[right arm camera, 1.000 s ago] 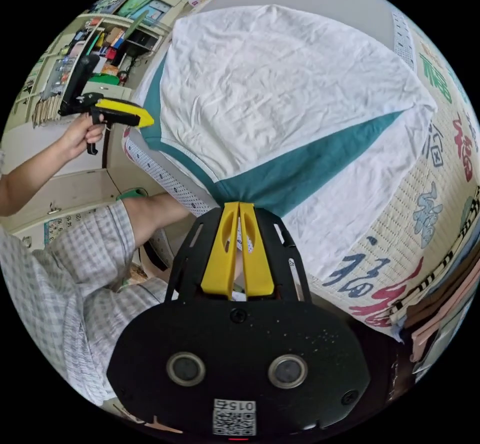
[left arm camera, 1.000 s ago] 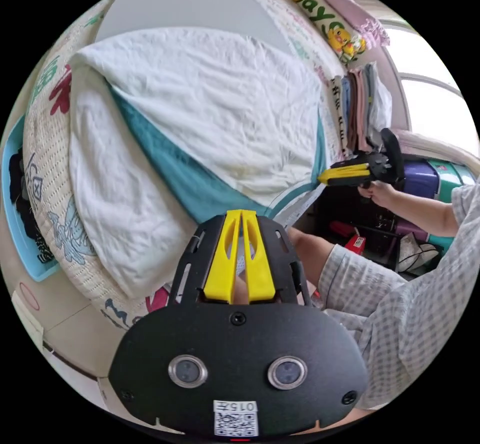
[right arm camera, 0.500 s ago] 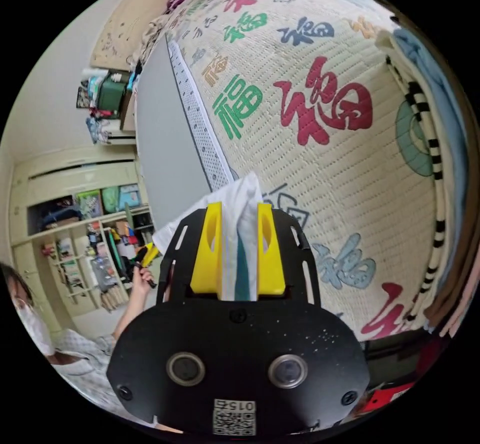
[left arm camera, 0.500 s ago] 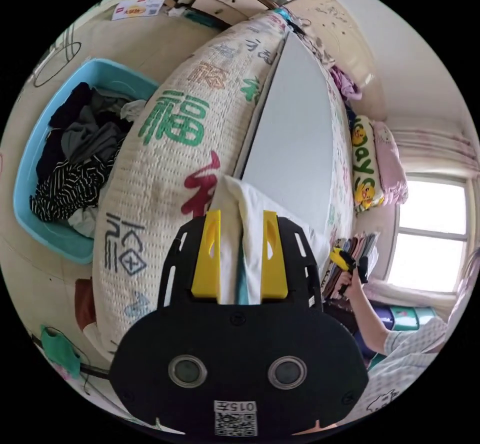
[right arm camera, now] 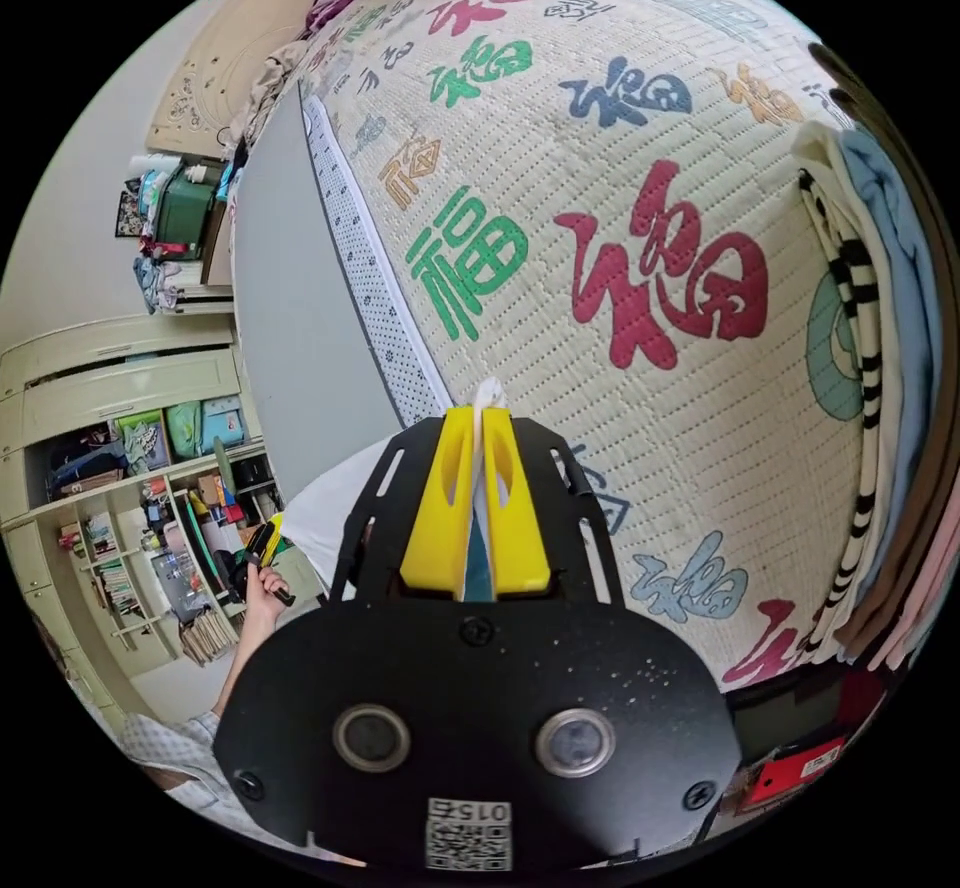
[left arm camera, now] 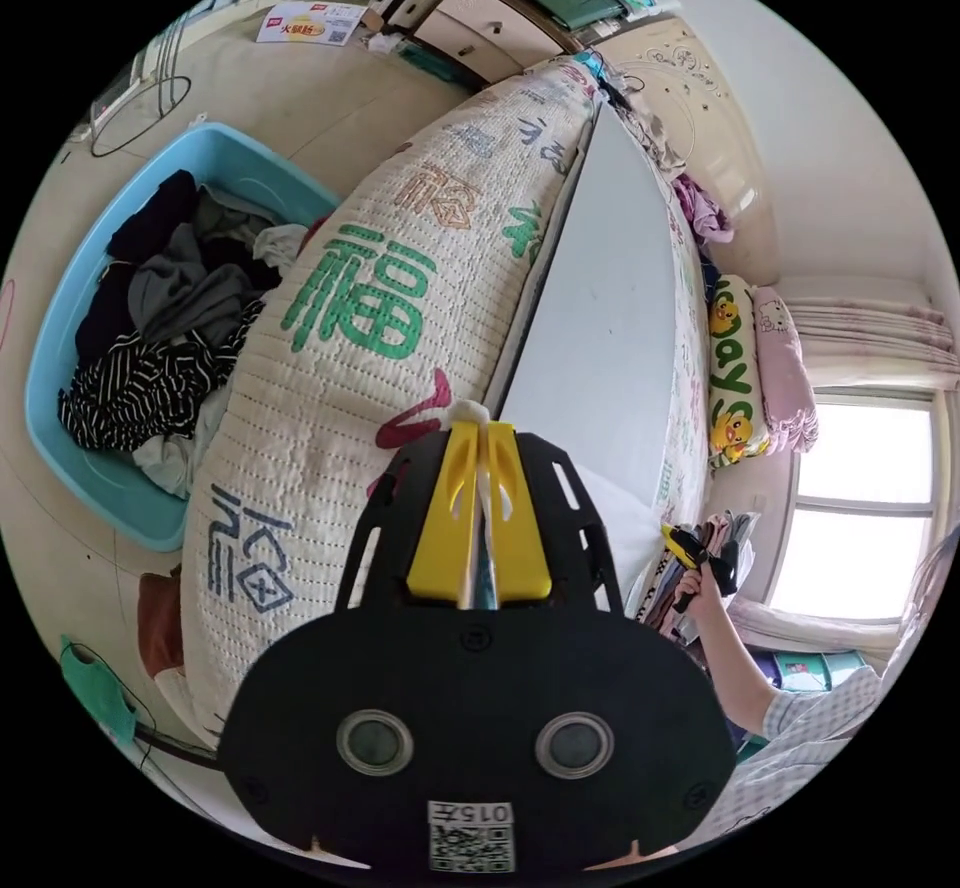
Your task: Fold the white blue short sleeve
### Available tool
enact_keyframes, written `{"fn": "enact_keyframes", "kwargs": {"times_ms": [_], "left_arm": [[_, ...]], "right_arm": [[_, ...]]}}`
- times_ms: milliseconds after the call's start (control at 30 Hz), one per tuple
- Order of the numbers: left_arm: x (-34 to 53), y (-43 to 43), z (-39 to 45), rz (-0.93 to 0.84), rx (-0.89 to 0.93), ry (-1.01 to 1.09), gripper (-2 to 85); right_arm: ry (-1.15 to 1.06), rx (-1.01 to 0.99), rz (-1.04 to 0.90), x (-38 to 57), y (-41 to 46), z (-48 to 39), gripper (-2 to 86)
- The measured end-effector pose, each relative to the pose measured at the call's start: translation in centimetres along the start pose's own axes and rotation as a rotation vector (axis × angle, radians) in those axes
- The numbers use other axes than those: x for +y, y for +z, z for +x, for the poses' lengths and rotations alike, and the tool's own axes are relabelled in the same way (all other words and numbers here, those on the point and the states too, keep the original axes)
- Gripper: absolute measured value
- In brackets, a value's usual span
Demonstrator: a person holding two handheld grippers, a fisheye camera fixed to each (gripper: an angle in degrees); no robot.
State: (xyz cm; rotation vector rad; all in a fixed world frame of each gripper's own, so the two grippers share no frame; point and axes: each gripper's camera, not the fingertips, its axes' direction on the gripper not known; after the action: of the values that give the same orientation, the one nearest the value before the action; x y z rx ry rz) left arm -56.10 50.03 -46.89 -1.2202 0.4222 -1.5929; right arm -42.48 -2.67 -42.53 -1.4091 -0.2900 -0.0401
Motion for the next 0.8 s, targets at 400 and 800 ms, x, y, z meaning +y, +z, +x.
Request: {"fn": "enact_keyframes", "kwargs": {"times_ms": [400, 800], "left_arm": [[5.5, -2.1, 3.0, -0.109, -0.129, 0.179, 6.0], [17.6, 4.6, 2.8, -0.432, -0.052, 0.095, 7.2]], "right_arm": [[-0.256, 0.103, -0.102, 9.5, 1.3, -3.1, 8.1], [-0.248, 0.066, -0.402, 19.8, 8.5, -3.6, 9.2]]}}
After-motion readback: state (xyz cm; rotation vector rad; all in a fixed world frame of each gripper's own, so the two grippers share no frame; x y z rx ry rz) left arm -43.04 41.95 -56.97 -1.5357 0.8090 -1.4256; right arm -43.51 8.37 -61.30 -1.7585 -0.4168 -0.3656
